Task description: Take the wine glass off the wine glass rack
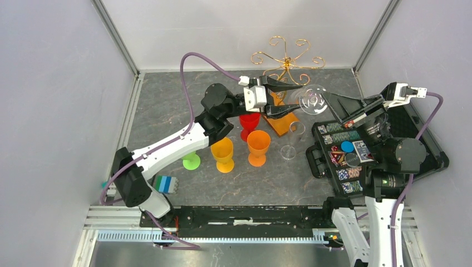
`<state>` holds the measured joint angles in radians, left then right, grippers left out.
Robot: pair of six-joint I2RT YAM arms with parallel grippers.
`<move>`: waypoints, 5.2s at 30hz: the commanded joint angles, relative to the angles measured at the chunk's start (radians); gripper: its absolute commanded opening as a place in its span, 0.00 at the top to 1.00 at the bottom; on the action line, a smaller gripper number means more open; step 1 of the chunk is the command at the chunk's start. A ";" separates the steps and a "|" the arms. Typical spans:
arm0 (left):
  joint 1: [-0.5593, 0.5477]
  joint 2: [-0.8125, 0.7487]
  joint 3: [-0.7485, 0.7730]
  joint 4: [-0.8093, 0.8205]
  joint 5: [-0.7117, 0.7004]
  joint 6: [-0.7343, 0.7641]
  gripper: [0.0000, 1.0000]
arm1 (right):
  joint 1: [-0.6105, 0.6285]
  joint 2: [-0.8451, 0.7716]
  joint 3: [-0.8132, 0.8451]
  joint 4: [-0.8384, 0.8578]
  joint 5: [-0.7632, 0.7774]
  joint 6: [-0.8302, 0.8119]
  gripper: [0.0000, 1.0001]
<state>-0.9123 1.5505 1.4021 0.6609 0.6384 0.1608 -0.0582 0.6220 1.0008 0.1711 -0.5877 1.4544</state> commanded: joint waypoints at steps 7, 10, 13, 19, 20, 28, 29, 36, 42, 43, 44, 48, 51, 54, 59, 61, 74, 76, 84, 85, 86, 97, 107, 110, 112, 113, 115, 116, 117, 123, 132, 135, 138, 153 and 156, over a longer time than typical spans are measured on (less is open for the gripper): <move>-0.010 0.080 0.140 -0.082 0.200 0.019 0.47 | 0.001 -0.018 -0.013 0.084 0.000 0.019 1.00; -0.019 0.100 0.157 -0.076 0.190 0.012 0.53 | 0.001 -0.017 -0.014 0.080 0.003 0.015 1.00; -0.029 0.114 0.169 -0.068 0.182 0.005 0.57 | 0.001 -0.017 -0.016 0.078 0.003 0.012 1.00; -0.039 0.125 0.180 -0.053 0.164 0.001 0.62 | 0.001 -0.016 -0.020 0.065 -0.003 0.012 1.00; -0.038 0.126 0.183 -0.053 0.164 0.000 0.64 | 0.001 -0.017 -0.022 0.065 -0.003 0.013 1.00; -0.040 0.120 0.194 -0.066 0.157 0.005 0.92 | 0.001 -0.016 -0.021 0.061 0.007 0.013 1.00; -0.040 0.119 0.195 -0.069 0.150 0.005 0.98 | 0.001 -0.017 -0.021 0.058 0.010 0.011 1.00; -0.041 0.101 0.171 -0.032 0.101 -0.019 0.98 | 0.001 -0.009 -0.024 0.049 0.030 -0.015 0.87; -0.041 0.071 0.138 -0.004 -0.011 -0.064 0.98 | 0.001 0.001 -0.034 0.037 0.069 -0.093 0.27; -0.042 0.064 0.133 -0.005 -0.035 -0.070 0.98 | 0.001 0.001 -0.036 0.032 0.086 -0.132 0.22; -0.040 0.056 0.127 -0.011 -0.057 -0.075 0.98 | 0.001 -0.001 -0.033 0.010 0.110 -0.164 0.18; -0.040 0.009 0.107 -0.045 -0.212 -0.107 0.98 | 0.001 -0.030 -0.065 -0.017 0.176 -0.262 0.08; -0.040 -0.037 0.097 -0.062 -0.359 -0.174 0.98 | 0.001 -0.060 -0.119 -0.010 0.202 -0.313 0.02; -0.039 -0.085 0.115 -0.113 -0.513 -0.263 0.98 | 0.001 -0.085 -0.211 0.073 0.184 -0.300 0.02; -0.032 -0.168 0.129 -0.190 -0.707 -0.407 0.98 | 0.003 -0.071 -0.303 0.281 0.134 -0.207 0.02; -0.006 -0.192 0.149 -0.252 -0.728 -0.485 0.98 | 0.011 -0.044 -0.301 0.370 0.115 -0.177 0.02; 0.449 -0.300 0.046 -0.291 -0.480 -1.089 0.98 | 0.540 0.299 -0.196 0.665 0.263 -0.321 0.10; 0.457 -0.329 0.015 -0.291 -0.508 -1.103 0.98 | 0.612 0.326 -0.198 0.741 0.328 -0.336 0.18; 0.467 -0.443 -0.121 -0.228 -0.581 -1.176 0.98 | 0.768 0.517 -0.071 0.775 0.407 -0.325 0.15; 0.467 -0.454 -0.142 -0.209 -0.586 -1.184 0.98 | 0.778 0.535 -0.062 0.783 0.415 -0.320 0.15; 0.467 -0.462 -0.161 -0.174 -0.584 -1.188 0.98 | 0.784 0.548 -0.052 0.785 0.425 -0.316 0.15; 0.467 -0.466 -0.259 0.102 -0.569 -1.129 0.98 | 0.854 0.632 -0.005 0.850 0.455 -0.221 0.31; 0.467 -0.465 -0.290 0.193 -0.531 -1.156 0.98 | 0.888 0.721 0.067 0.955 0.463 -0.209 0.42; 0.467 -0.478 -0.302 0.204 -0.525 -1.160 0.98 | 0.896 0.745 0.095 0.966 0.469 -0.230 0.48; 0.467 -0.488 -0.314 0.215 -0.523 -1.158 0.98 | 0.903 0.757 0.100 0.989 0.473 -0.233 0.52; 0.467 -0.492 -0.321 0.218 -0.525 -1.155 0.98 | 0.907 0.761 0.099 0.994 0.476 -0.235 0.55; 0.467 -0.502 -0.332 0.224 -0.526 -1.152 0.98 | 0.912 0.764 0.099 0.995 0.483 -0.236 0.61; 0.467 -0.508 -0.339 0.232 -0.525 -1.149 0.98 | 0.914 0.766 0.101 0.996 0.486 -0.236 0.64; 0.467 -0.515 -0.344 0.236 -0.525 -1.147 0.98 | 0.916 0.770 0.101 0.999 0.488 -0.234 0.67; 0.467 -0.553 -0.381 0.250 -0.519 -1.135 0.90 | 0.928 0.789 0.118 1.018 0.499 -0.233 0.95; 0.467 -0.648 -0.421 0.160 -0.527 -1.024 0.32 | 0.934 0.791 0.158 0.915 0.502 -0.326 1.00; 0.467 -0.695 -0.421 0.031 -0.542 -0.966 0.12 | 0.935 0.776 0.172 0.848 0.520 -0.411 1.00; 0.467 -0.731 -0.404 -0.151 -0.540 -0.905 0.03 | 0.934 0.768 0.192 0.780 0.542 -0.520 1.00; 0.467 -0.818 -0.226 -1.039 -0.671 -0.537 0.00 | 0.934 0.826 0.479 -0.082 0.604 -1.280 1.00; 0.467 -0.839 -0.204 -1.099 -0.727 -0.486 0.00 | 0.936 0.835 0.501 -0.233 0.593 -1.395 1.00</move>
<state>-0.4454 0.7399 1.1362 -0.2474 -0.0002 -0.4782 0.8761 1.4437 1.4311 0.2119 0.0010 0.3321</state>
